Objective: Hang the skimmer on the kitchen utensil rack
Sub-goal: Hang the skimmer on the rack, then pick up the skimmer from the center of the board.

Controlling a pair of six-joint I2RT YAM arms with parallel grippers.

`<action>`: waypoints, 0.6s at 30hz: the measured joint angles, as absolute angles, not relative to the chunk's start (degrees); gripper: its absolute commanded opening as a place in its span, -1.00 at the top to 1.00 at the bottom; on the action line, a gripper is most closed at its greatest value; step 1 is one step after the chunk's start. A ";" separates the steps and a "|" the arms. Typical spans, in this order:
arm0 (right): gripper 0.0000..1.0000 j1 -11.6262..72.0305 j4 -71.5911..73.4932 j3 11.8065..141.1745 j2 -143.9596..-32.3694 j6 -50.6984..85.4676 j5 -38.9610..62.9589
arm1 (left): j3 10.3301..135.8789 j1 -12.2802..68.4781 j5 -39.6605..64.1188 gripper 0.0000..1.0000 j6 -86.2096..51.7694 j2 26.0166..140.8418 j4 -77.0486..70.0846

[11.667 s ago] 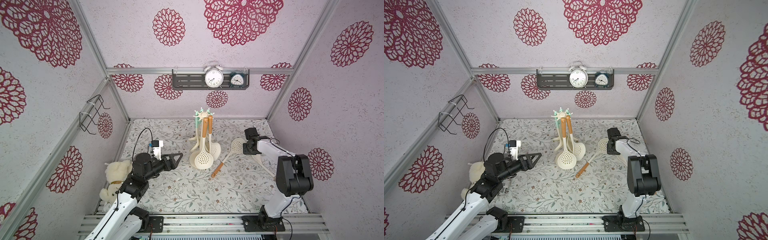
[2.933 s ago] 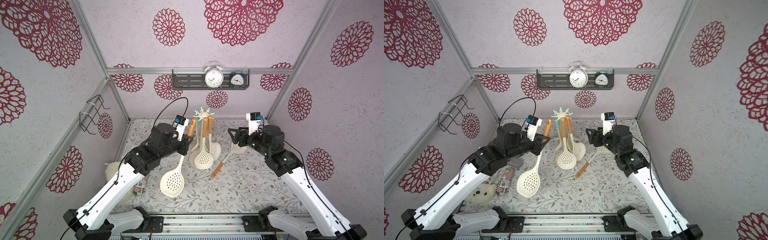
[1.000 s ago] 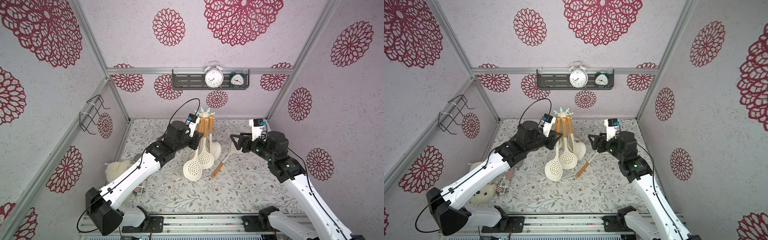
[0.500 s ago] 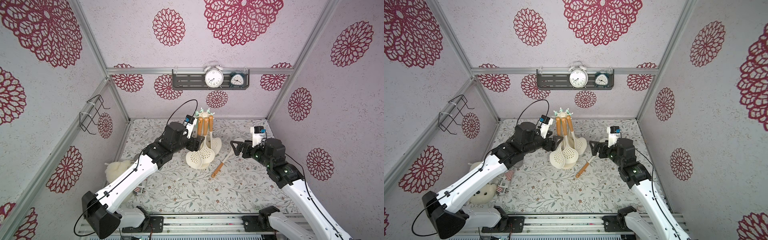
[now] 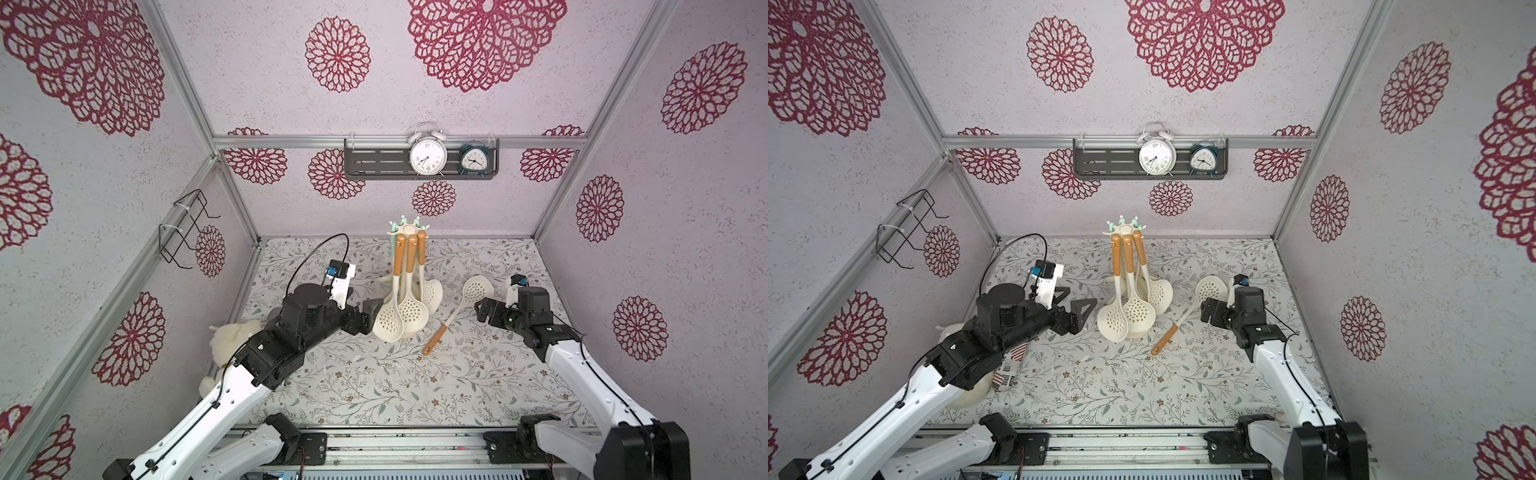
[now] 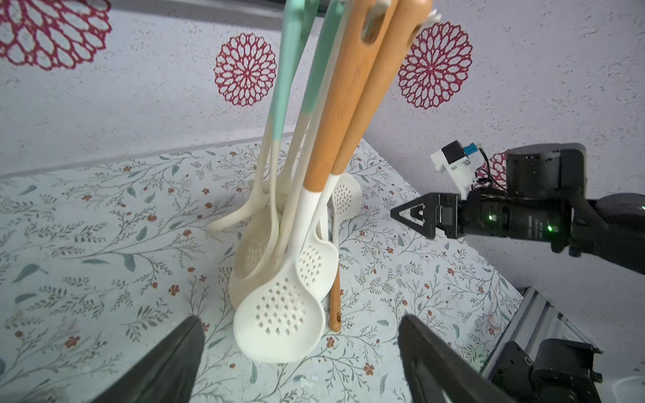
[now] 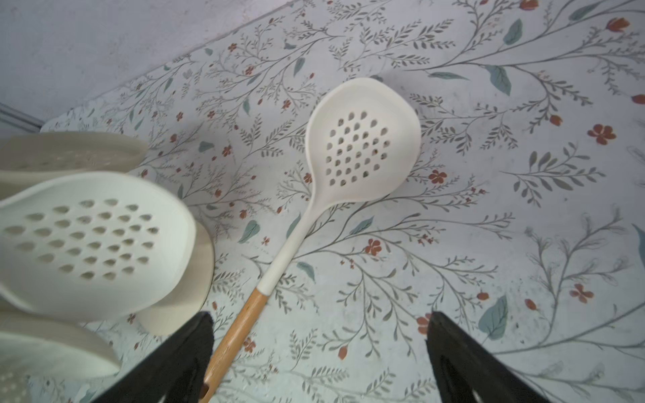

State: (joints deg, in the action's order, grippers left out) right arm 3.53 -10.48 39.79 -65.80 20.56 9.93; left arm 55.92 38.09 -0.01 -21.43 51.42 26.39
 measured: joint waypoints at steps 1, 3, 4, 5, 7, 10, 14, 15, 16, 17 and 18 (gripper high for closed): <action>-0.89 1.37 -8.86 39.57 -67.96 20.36 11.92 | 54.06 38.06 0.43 -0.81 -22.50 50.54 26.24; -0.86 -2.31 -5.52 39.40 -72.14 20.05 15.81 | 50.89 37.74 2.07 -0.79 -24.34 49.41 25.54; -0.86 -3.95 -3.66 39.44 -74.35 19.94 17.87 | 49.63 37.30 3.16 -0.78 -25.32 49.15 25.12; -0.84 -5.43 -2.13 39.55 -76.36 19.68 19.70 | 48.64 36.75 4.54 -0.77 -26.26 49.10 24.49; -0.79 -8.32 0.93 40.03 -80.90 19.40 23.62 | 47.05 35.24 7.31 -0.77 -27.94 49.21 22.96; -0.72 -11.88 4.05 41.21 -86.63 18.92 28.58 | 46.46 32.80 10.85 -0.76 -29.52 49.25 21.39; -0.65 -15.22 6.37 44.47 -93.25 17.43 32.45 | 46.57 29.34 15.05 -0.76 -30.55 49.32 19.11; -0.64 -15.79 6.83 45.65 -94.89 16.97 33.36 | 46.72 28.69 16.03 -0.76 -30.70 49.52 18.70; -0.63 -16.16 7.27 46.72 -96.38 16.49 34.04 | 46.89 28.14 16.88 -0.76 -30.74 49.82 18.28; -0.62 -16.40 7.51 47.75 -97.80 15.99 34.89 | 47.09 27.81 17.56 -0.76 -30.81 50.11 17.93; -0.62 -16.51 7.64 48.95 -99.29 15.42 35.55 | 47.35 27.59 18.17 -0.76 -30.94 50.48 17.63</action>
State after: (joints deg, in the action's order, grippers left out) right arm -16.51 7.64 48.95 -99.29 15.42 35.55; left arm 47.35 27.59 18.17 -30.94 50.48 17.63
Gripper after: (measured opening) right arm 0.814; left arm 0.880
